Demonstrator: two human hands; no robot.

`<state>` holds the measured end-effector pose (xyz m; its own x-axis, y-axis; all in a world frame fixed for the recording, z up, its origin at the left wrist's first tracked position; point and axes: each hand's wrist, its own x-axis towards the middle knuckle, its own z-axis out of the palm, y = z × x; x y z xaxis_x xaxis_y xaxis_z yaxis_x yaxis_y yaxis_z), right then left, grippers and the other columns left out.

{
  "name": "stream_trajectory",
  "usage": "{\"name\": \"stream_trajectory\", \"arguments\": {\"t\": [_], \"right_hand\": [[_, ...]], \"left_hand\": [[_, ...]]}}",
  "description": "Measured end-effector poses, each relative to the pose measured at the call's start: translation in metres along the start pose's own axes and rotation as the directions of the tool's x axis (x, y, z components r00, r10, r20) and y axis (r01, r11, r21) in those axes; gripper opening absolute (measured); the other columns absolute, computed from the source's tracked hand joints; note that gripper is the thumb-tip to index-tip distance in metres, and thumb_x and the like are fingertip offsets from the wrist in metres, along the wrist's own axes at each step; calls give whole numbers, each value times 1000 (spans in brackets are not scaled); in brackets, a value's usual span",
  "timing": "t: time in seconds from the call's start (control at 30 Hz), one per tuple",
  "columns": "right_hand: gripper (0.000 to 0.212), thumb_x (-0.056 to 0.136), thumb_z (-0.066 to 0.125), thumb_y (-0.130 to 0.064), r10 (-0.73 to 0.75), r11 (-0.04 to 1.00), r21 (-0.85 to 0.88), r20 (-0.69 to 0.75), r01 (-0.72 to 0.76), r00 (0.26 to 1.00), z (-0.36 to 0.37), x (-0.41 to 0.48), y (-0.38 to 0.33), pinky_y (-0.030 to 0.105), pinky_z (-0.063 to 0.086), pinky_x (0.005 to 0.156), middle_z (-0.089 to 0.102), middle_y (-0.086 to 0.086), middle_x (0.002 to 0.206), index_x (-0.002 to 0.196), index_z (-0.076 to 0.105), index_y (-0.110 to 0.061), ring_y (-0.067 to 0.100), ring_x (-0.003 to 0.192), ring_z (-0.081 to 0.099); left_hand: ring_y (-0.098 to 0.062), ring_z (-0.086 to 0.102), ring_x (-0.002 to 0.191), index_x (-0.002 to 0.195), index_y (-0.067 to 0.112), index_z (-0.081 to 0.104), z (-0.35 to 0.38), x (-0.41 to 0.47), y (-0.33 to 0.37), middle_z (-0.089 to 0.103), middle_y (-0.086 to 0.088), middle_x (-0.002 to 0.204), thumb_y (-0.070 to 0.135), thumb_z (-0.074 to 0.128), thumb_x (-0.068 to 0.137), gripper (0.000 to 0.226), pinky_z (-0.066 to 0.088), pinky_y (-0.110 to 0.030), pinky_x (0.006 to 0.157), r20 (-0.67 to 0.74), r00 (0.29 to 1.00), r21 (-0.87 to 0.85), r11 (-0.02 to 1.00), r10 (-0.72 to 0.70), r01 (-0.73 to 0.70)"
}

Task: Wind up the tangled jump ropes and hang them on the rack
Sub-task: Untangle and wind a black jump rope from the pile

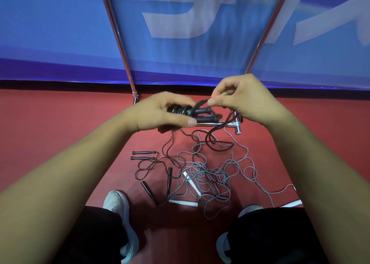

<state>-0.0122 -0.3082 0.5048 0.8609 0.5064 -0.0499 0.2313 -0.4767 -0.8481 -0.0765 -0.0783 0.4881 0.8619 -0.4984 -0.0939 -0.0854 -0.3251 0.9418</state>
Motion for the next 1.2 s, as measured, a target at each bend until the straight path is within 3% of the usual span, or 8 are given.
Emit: {"name": "stream_trajectory", "arguments": {"t": [0.17, 0.47, 0.6, 0.67, 0.77, 0.83, 1.03, 1.2], "right_hand": [[12, 81, 80, -15, 15, 986, 163, 27, -19, 1000, -3, 7, 9, 18, 42, 61, 65, -11, 63, 89, 73, -21, 4, 56, 51], [26, 90, 69, -5, 22, 990, 135, 140, -41, 990, 5, 8, 12, 33, 55, 81, 71, 6, 86, 114, 67, -16, 23, 79, 71], [21, 82, 79, -9, 89, 991, -115, 121, -75, 989, 2, 3, 21, 37, 54, 81, 70, 4, 83, 101, 70, -14, 10, 73, 67], [47, 74, 86, -13, 128, 987, -108, 101, -117, 987, 0, 2, 23, 37, 54, 87, 73, 1, 96, 117, 67, -19, 3, 79, 64], [87, 70, 87, -18, 67, 992, -120, 148, -50, 987, 3, 4, 18, 22, 46, 100, 60, -13, 134, 146, 45, -29, -19, 107, 54], [98, 66, 85, -22, 50, 999, -12, 270, -49, 962, 10, 3, 13, 26, 40, 109, 51, -14, 145, 150, 34, -33, -13, 131, 43], [37, 81, 78, -5, 73, 963, 234, 255, -134, 964, 30, 1, 3, 37, 54, 92, 75, 12, 99, 116, 66, -7, 16, 90, 69], [9, 90, 63, -3, 124, 895, 417, 107, -158, 987, 33, 4, -6, 36, 57, 75, 69, 1, 76, 87, 70, -8, 22, 77, 63]], "left_hand": [[-20, 40, 42, 92, 13, 58, -5, 1, -3, 51, -11, 59, 30, 61, 89, 18, 32, -23, 44, -230, 972, -278, 954, 47, -112], [-16, 49, 61, 134, 21, 49, -10, 11, -7, 57, 6, 88, 27, 53, 98, 37, 30, -21, 44, -575, 809, -579, 760, -121, -297], [-18, 47, 60, 120, 19, 59, -25, 6, -6, 50, 4, 79, 31, 53, 96, 27, 28, -24, 45, -573, 813, -497, 832, -102, -245], [-20, 44, 54, 117, 13, 61, -23, 3, -4, 51, -2, 71, 32, 53, 95, 30, 28, -26, 45, -503, 859, -427, 891, -92, -154], [-19, 39, 43, 114, 15, 64, -9, 3, 1, 51, -12, 64, 32, 51, 95, 28, 30, -24, 43, -355, 933, -399, 912, -61, -93], [-19, 39, 42, 109, 19, 66, -2, 5, 4, 51, -14, 64, 32, 50, 96, 24, 31, -22, 42, -314, 948, -407, 910, -53, -84], [-18, 41, 47, 118, 11, 58, 3, 8, 3, 49, -8, 65, 32, 46, 96, 33, 32, -22, 40, -245, 967, -569, 817, -64, -90], [-12, 46, 43, 126, 11, 47, 0, 8, 5, 47, -4, 68, 31, 42, 100, 33, 29, -22, 39, -297, 952, -644, 752, -79, -139]]}}
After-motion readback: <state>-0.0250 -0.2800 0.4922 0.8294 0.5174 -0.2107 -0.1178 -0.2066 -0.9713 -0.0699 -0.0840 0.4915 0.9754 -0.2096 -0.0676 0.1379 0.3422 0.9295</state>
